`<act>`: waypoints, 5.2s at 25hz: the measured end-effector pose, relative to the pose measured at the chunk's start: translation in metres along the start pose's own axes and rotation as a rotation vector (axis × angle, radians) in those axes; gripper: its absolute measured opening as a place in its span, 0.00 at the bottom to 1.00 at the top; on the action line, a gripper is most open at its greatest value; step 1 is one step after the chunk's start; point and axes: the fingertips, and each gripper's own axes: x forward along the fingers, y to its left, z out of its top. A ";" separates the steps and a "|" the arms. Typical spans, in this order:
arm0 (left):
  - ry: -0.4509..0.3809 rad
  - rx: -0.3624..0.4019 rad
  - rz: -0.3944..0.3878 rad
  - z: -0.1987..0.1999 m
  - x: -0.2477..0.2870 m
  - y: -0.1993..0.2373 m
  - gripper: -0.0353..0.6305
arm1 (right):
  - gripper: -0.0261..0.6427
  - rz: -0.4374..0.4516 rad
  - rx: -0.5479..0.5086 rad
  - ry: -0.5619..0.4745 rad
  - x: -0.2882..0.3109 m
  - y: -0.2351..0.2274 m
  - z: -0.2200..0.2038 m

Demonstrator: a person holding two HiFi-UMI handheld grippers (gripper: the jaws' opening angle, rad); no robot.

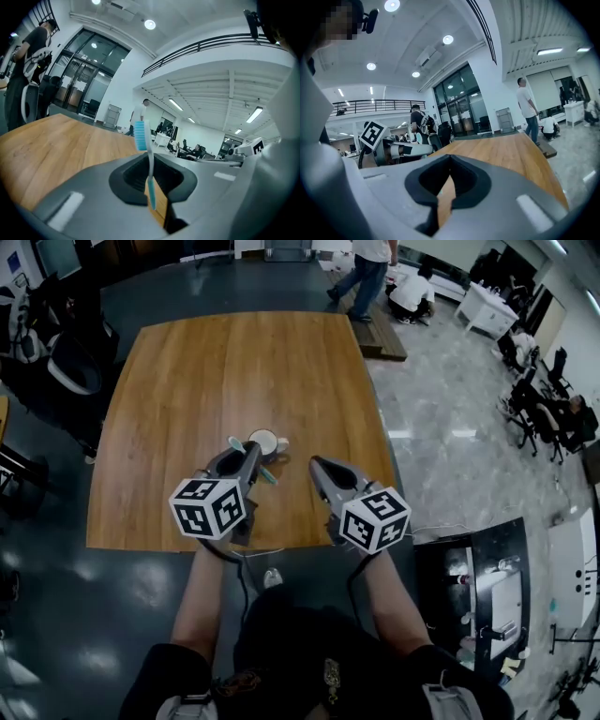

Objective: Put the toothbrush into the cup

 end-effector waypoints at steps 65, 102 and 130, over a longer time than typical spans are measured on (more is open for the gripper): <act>0.138 -0.092 0.315 -0.100 0.108 0.127 0.31 | 0.04 0.123 0.018 0.161 0.090 -0.075 -0.027; -0.069 0.086 0.077 -0.036 -0.027 -0.049 0.06 | 0.04 0.111 -0.078 -0.052 -0.009 0.026 0.016; -0.127 0.123 0.142 -0.034 -0.073 -0.198 0.06 | 0.04 0.261 -0.046 -0.171 -0.146 0.044 0.033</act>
